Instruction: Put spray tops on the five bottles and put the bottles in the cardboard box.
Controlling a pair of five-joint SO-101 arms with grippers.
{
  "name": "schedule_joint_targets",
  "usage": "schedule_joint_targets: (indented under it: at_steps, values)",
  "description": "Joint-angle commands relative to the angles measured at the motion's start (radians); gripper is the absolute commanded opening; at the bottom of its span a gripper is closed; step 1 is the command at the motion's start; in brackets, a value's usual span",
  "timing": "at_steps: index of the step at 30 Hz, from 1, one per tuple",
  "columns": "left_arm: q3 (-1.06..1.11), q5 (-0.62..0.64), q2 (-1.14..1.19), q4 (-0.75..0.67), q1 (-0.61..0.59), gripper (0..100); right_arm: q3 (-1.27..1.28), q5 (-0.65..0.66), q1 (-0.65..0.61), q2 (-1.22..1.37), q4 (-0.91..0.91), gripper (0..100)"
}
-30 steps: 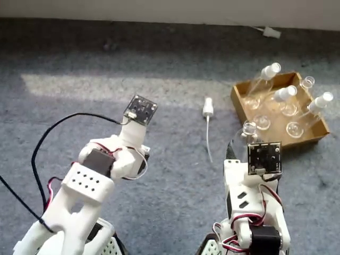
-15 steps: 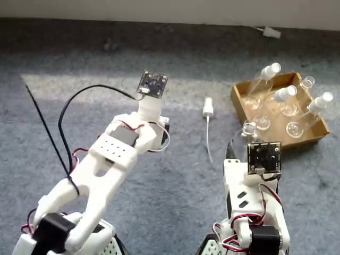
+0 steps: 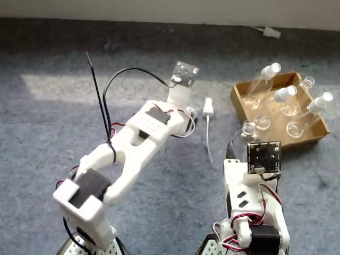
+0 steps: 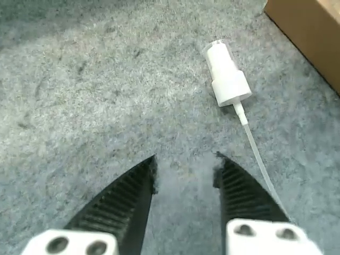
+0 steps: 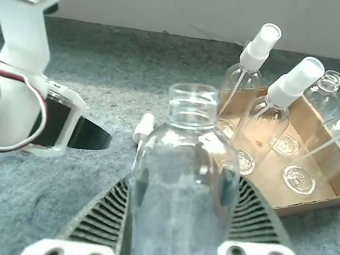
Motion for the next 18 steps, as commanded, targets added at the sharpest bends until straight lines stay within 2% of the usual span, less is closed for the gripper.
schedule_joint_targets:
  at_steps: [1, 4, 11, 18]
  values:
    - [-0.145, 0.017, 0.084, -0.017, 0.045, 27, -0.005, -0.006, 0.015, -0.007, -0.018, 13.3]
    - [-0.222, 0.017, 0.162, -0.061, 0.041, 27, -0.005, -0.005, 0.015, -0.007, 0.001, 13.3]
    - [-0.332, 0.132, 0.328, -0.232, 0.045, 27, -0.005, -0.005, 0.015, -0.007, 0.001, 13.3]
    - [-0.421, 0.135, 0.475, -0.27, 0.044, 27, -0.005, -0.005, 0.015, -0.007, 0.001, 13.3]
